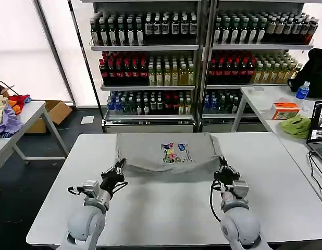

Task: Fold and organize the clothes.

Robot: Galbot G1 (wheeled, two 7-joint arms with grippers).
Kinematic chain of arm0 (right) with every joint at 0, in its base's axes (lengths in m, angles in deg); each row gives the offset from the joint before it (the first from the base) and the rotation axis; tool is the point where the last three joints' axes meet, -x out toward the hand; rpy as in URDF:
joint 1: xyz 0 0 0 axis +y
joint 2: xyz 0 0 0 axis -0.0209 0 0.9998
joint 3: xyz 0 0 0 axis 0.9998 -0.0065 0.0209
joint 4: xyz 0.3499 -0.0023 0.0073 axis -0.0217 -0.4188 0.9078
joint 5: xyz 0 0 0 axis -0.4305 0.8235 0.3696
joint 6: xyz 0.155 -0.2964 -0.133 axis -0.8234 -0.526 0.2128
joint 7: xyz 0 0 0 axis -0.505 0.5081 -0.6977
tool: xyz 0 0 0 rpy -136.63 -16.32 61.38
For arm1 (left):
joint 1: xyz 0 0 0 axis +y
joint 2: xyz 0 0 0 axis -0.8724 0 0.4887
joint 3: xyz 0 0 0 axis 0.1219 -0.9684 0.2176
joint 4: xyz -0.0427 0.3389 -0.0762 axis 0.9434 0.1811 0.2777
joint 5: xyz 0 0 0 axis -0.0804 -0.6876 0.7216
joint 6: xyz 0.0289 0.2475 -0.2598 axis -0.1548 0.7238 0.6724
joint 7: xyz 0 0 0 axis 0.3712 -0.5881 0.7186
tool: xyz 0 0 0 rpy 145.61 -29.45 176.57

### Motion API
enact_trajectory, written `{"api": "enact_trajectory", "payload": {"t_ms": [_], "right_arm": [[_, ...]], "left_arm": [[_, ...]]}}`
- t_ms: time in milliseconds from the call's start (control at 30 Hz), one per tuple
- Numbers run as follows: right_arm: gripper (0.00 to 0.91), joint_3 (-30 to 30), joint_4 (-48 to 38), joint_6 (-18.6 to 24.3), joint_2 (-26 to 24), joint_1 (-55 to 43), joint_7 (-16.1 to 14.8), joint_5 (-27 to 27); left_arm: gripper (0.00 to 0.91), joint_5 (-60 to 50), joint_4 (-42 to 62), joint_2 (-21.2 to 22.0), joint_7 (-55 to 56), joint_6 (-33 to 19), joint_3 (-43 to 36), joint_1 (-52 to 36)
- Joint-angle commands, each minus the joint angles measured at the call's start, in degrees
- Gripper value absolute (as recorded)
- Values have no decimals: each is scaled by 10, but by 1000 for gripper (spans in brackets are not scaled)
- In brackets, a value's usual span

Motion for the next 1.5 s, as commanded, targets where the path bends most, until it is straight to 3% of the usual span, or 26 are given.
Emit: {"api": "enact_trajectory", "payload": {"t_ms": [33,600,1067,1133,1167,1200,1233,1500], "right_arm": [[0,-12,-83,2,-4,-85,-4,-4],[0,-46,-232,-9,30,-188,-8,9],[0,-65,-288,-10,49,-230,-23,24],[81,-69,-294,-13,51,-232,-25,29],[282,-71,-296,-14,51,-234,-25,30],[615,-73,-303,-14,54,-237,-23,33],[907,-74,-307,-13,55,-239,-22,33],[907,-70,-342,-12,82,-272,-12,5]], "left_arm": [[0,16,90,0,7,-3,-13,-87],[0,33,191,-11,15,10,-34,-173],[10,29,234,-13,17,16,-47,-210],[10,29,239,-13,17,16,-47,-212],[50,29,243,-13,16,16,-48,-214],[725,28,247,-12,16,16,-48,-215],[907,26,250,-13,15,16,-49,-216],[907,29,243,-26,27,37,-43,-217]]}}
